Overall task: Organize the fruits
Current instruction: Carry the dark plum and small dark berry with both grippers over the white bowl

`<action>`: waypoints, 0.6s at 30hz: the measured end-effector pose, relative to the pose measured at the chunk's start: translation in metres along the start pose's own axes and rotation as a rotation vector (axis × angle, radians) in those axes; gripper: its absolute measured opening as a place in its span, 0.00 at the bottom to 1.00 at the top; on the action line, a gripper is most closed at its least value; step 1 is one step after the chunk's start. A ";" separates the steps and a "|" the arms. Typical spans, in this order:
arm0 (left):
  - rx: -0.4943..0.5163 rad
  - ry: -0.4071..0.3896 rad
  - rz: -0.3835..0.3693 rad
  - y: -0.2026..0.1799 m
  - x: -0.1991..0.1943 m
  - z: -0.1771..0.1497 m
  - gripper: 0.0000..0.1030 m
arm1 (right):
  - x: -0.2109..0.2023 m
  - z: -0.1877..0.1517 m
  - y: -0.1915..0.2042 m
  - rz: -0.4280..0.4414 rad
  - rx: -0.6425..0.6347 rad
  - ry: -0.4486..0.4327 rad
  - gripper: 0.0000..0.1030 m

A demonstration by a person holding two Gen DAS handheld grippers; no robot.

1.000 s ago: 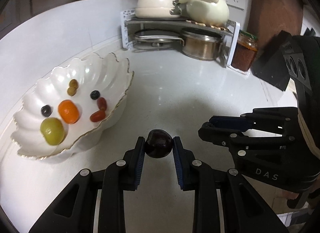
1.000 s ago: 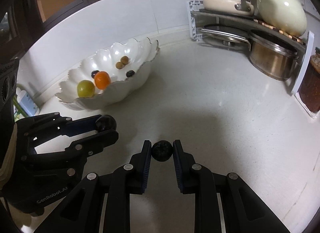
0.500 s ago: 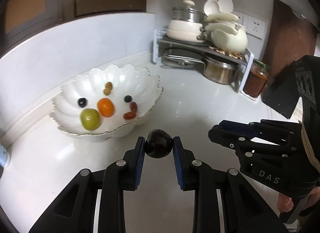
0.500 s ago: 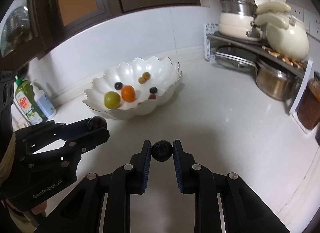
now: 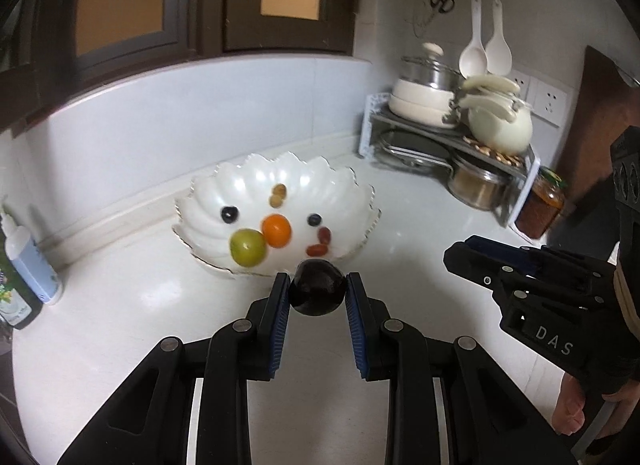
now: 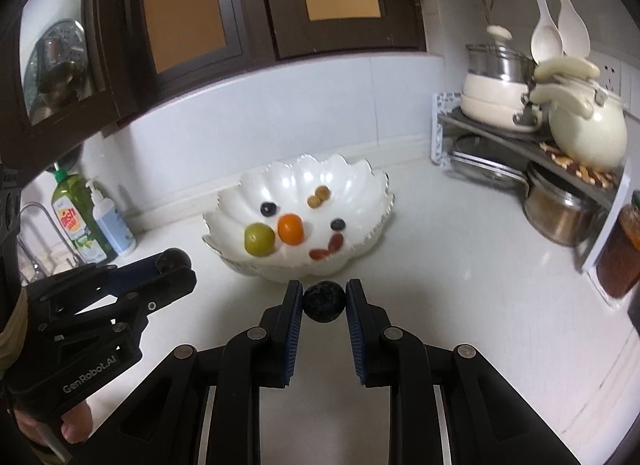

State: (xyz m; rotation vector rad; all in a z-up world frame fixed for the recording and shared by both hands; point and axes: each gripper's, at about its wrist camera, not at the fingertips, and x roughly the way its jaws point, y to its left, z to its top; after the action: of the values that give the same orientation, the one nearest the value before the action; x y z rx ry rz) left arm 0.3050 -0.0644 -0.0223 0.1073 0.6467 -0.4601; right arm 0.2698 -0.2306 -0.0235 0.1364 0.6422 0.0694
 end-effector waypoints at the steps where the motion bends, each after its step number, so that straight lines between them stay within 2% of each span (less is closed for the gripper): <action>1: -0.004 -0.004 0.007 0.002 -0.002 0.002 0.27 | -0.001 0.003 0.002 0.005 -0.002 -0.008 0.23; 9: -0.023 -0.047 0.062 0.015 -0.014 0.021 0.27 | -0.002 0.026 0.015 0.016 -0.012 -0.052 0.23; 18: -0.037 -0.068 0.099 0.029 -0.007 0.046 0.27 | 0.010 0.051 0.026 0.024 -0.019 -0.077 0.23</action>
State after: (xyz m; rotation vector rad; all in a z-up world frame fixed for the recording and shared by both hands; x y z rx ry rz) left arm 0.3379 -0.0467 0.0171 0.0876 0.5801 -0.3545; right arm 0.3077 -0.2098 0.0153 0.1282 0.5626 0.0931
